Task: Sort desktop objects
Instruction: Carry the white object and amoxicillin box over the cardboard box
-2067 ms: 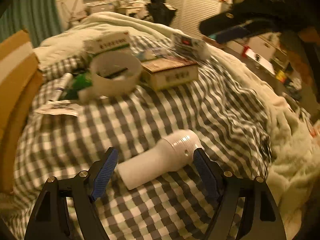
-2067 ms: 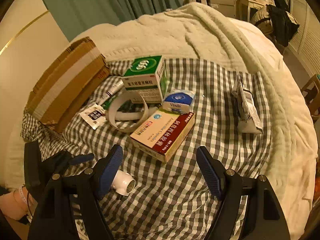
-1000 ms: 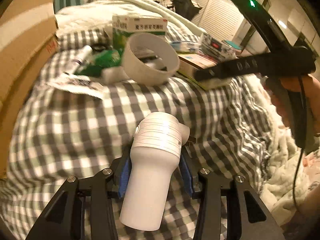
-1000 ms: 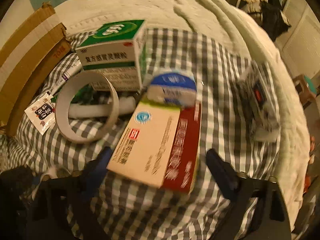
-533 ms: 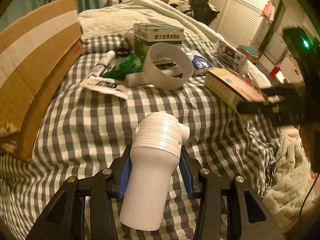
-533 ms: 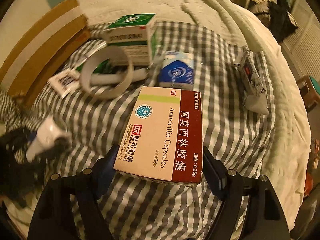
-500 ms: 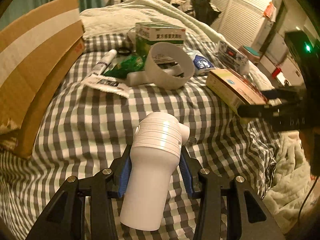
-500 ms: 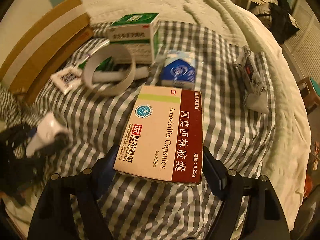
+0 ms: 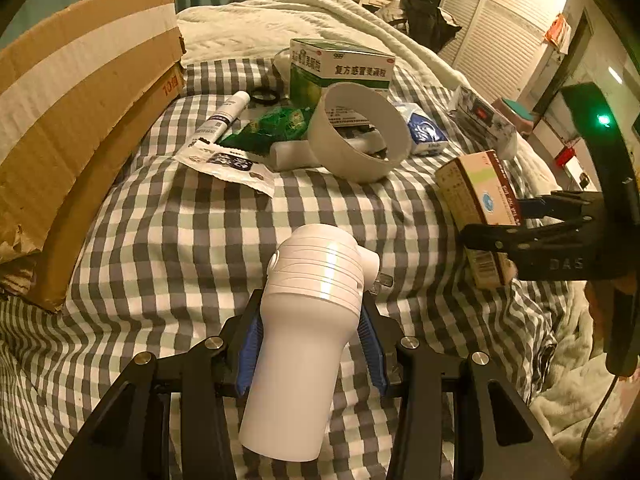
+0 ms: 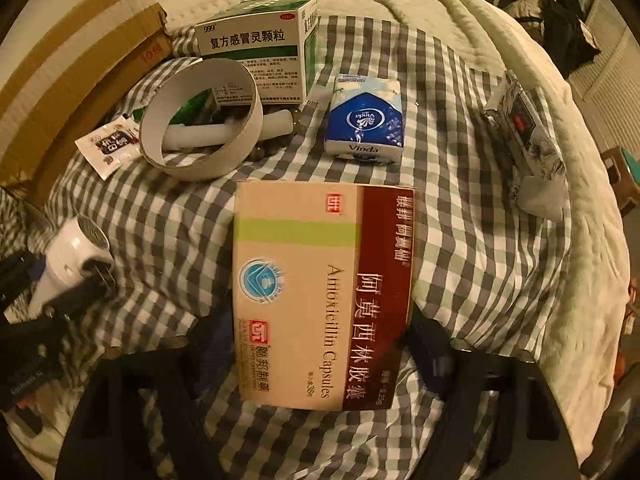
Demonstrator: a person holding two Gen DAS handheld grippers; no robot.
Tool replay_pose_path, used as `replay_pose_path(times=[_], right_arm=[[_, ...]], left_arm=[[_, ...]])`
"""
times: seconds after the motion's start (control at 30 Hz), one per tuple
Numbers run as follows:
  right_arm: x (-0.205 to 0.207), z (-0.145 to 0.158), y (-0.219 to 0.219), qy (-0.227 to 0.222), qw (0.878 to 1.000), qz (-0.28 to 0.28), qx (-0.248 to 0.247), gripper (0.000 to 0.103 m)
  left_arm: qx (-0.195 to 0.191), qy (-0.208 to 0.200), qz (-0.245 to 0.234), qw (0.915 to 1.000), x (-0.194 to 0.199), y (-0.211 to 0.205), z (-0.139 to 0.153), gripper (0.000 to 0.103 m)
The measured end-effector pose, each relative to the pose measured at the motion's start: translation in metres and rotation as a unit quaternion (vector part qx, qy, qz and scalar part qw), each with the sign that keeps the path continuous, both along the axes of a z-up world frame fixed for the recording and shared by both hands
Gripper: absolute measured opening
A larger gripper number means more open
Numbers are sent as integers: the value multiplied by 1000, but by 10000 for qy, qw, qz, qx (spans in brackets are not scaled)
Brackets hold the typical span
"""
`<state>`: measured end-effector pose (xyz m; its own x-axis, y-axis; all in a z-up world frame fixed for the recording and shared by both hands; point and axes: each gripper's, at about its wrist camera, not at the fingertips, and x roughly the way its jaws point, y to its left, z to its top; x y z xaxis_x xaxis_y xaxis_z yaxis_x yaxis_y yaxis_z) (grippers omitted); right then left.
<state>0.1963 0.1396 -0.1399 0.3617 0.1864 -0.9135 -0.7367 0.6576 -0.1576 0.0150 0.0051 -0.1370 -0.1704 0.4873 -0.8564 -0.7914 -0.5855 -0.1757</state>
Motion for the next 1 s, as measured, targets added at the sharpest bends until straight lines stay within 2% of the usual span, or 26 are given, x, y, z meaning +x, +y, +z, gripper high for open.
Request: replay_pose_path(times=[0.17,0.27,0.37,0.53,0.7,0.83,1.0], right_arm=[[2,26,4,80,9995,-29,313,74],[-3,57,16,104,9975,50,701,74],[-16,84,34,18,9946,298,995,74],[-50,135,71,-324,9856,905,1394,74],[-80,174,128,-420,9720,1528,1734,74],[-100,187,172,-507,9606,1953,1910,74],[-113,188,218,-469,9507,2238,2097,74]], left_arm=[[270,60,218,9994,-14,-2,18,45],[416,154,377,9983,-23,-5,39,45],[709,336,566,9953,-37,-13,74,45],[1020,640,1073,9869,-68,-37,131,45],[1129,956,1721,9739,-110,-70,167,45],[1146,1105,2170,9631,-141,-94,177,45],[1119,1104,2607,9525,-172,-122,171,45]])
